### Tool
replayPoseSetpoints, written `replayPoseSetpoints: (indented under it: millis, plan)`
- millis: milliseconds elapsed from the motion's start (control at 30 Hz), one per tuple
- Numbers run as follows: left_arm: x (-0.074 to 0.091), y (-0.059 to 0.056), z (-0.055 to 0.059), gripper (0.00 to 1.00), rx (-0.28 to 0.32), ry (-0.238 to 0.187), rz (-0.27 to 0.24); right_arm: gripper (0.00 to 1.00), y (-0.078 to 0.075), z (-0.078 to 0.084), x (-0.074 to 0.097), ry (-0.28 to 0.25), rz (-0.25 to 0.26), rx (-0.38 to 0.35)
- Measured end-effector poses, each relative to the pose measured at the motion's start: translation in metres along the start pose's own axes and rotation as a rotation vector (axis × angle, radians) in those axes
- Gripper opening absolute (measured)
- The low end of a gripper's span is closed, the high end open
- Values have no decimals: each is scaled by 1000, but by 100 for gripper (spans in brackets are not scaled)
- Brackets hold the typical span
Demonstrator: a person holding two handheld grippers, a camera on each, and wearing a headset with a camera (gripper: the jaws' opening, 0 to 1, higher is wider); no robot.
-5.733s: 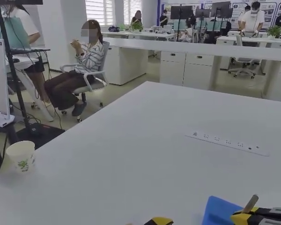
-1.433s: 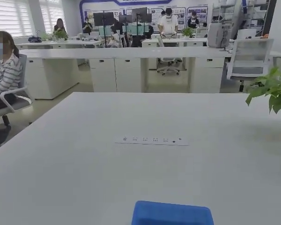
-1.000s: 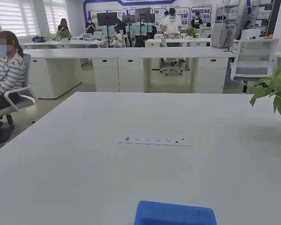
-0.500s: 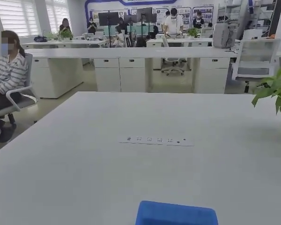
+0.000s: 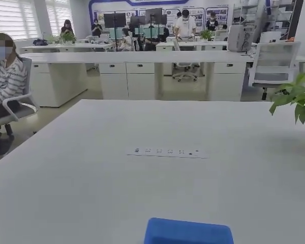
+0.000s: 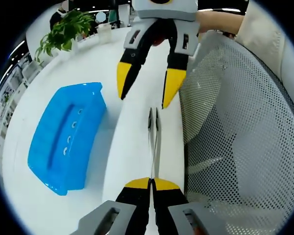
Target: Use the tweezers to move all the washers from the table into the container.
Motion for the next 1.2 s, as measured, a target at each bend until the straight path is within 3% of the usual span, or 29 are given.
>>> replayPoseSetpoints:
  millis: [167, 333, 600, 900, 1200]
  plan:
    - [-3, 0, 2, 0, -7, 27, 5, 33, -8, 11, 27, -9, 54, -32]
    - [-4, -1, 2, 0, -7, 41, 12, 39, -16, 8, 48, -113, 141, -122]
    - [-4, 0, 1, 0, -15, 68, 13, 47, -14, 16, 60, -153, 190, -190]
    - [-3, 0, 2, 0, -7, 79, 14, 51, -13, 13, 77, -206, 261, -243]
    - [-2, 0, 4, 0, 41, 57, -3, 51, -15, 13, 82, -223, 312, -257]
Point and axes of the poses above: the centre of the closed fingertips' face, and the gripper's own axes: x roughly backward along the fingers, y roughly to its left, z roughly out of its underside, the point moved 2 cm from there along x, roughly backward along the fingers, and after that the axes turned 2 degrees about x, right-handed, at the moved point
